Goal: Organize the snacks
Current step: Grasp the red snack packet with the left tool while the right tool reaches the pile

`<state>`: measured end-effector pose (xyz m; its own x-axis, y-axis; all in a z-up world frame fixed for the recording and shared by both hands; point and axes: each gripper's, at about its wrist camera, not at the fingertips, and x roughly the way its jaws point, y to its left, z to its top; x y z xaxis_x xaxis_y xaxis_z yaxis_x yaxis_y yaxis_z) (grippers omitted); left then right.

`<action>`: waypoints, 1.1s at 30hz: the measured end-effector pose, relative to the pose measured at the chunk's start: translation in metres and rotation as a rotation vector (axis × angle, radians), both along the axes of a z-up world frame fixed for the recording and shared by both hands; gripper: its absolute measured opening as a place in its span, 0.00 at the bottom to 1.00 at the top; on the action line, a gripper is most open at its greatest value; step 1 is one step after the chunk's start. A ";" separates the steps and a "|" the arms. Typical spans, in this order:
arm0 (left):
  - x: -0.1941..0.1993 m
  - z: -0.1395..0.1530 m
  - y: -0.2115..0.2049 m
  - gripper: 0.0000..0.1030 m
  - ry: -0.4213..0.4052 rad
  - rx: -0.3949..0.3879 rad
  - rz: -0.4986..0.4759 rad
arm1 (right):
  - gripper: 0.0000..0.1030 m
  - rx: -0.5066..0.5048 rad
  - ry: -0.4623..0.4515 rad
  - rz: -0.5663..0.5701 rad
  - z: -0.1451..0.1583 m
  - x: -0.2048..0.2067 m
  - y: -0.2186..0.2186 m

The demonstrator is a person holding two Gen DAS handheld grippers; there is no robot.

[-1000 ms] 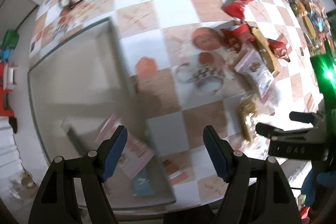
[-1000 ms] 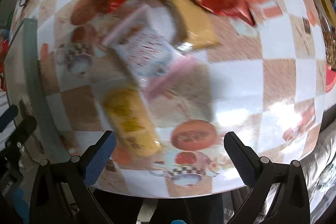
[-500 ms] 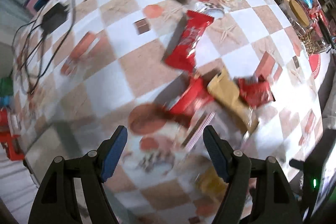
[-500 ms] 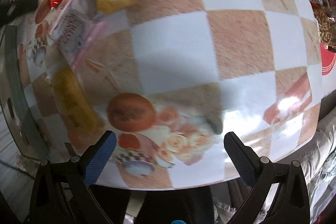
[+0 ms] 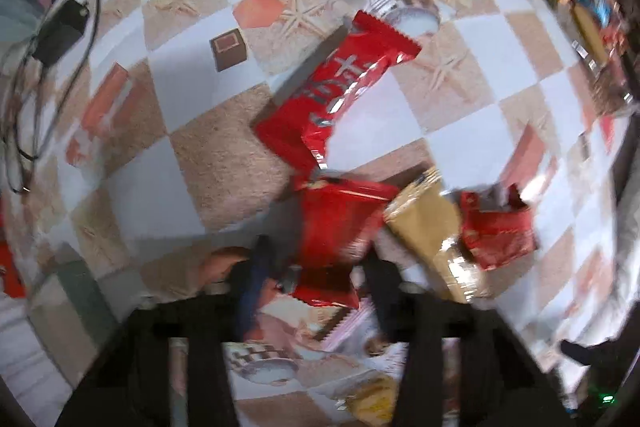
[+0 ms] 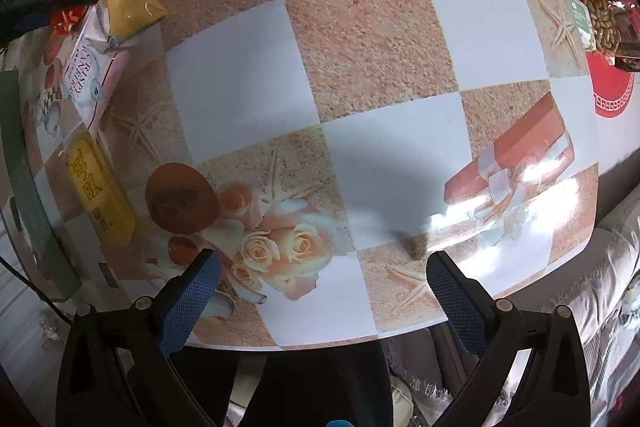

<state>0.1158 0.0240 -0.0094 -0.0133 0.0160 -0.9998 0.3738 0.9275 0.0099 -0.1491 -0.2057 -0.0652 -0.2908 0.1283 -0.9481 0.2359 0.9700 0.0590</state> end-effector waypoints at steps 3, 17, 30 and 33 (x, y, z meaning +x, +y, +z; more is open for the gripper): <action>0.000 0.001 0.001 0.31 -0.008 0.010 -0.006 | 1.00 0.001 -0.001 0.008 0.001 -0.001 0.002; -0.097 -0.007 0.098 0.30 0.024 0.021 0.129 | 1.00 0.003 -0.012 0.049 0.017 0.029 0.043; -0.134 -0.011 0.144 0.30 0.037 0.027 0.217 | 1.00 0.027 -0.040 0.177 0.030 0.047 0.089; -0.141 -0.011 0.154 0.30 0.025 0.036 0.197 | 1.00 0.032 -0.041 0.208 0.030 0.052 0.109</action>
<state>-0.0253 0.1779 -0.0205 -0.0447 0.0459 -0.9979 0.1853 0.9820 0.0368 -0.0971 -0.0972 -0.0352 -0.2759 0.1001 -0.9560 0.0275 0.9950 0.0963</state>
